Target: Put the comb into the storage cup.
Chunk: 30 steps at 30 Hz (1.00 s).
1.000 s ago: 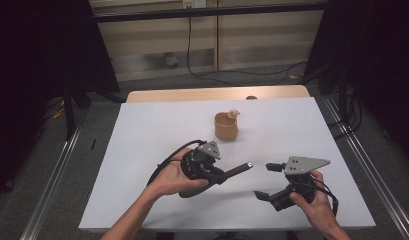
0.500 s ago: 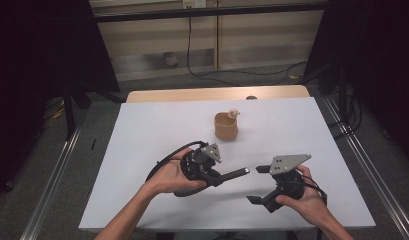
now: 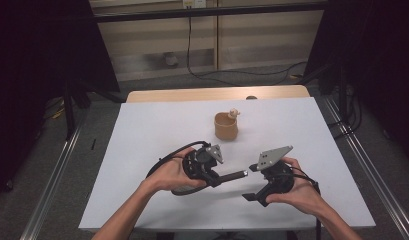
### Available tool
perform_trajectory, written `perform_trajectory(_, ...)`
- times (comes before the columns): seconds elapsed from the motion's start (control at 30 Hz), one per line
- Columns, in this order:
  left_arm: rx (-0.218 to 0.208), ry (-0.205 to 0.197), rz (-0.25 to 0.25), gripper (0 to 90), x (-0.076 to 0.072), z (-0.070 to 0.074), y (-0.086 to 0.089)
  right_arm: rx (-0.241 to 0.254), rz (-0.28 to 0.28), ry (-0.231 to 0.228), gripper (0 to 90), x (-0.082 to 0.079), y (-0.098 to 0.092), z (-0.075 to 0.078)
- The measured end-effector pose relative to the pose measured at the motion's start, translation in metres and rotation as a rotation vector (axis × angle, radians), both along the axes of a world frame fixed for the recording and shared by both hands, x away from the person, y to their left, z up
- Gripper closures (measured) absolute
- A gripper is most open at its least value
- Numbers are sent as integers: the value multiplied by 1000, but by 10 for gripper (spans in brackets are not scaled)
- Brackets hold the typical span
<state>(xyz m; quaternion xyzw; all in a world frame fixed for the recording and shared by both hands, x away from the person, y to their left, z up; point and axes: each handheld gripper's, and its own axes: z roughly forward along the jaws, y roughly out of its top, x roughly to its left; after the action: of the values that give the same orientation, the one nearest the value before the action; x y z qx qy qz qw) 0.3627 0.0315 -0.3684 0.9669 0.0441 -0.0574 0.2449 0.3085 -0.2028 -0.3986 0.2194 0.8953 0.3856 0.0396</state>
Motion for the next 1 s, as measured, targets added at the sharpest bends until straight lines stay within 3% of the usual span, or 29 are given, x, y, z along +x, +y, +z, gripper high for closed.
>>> perform_trajectory(0.13,16,-3,-1,729,2,1,0,-7,22,-7,80,3,3,4)
perform_trajectory(0.57,32,-4,1,729,6,0,-3,-102,83,-57,151,16,13,9)
perform_trajectory(0.8,51,11,5,729,8,-2,-3,-174,120,-64,234,19,26,2)
perform_trajectory(1.0,63,15,-2,729,7,-3,-3,-180,140,-88,318,22,30,8)
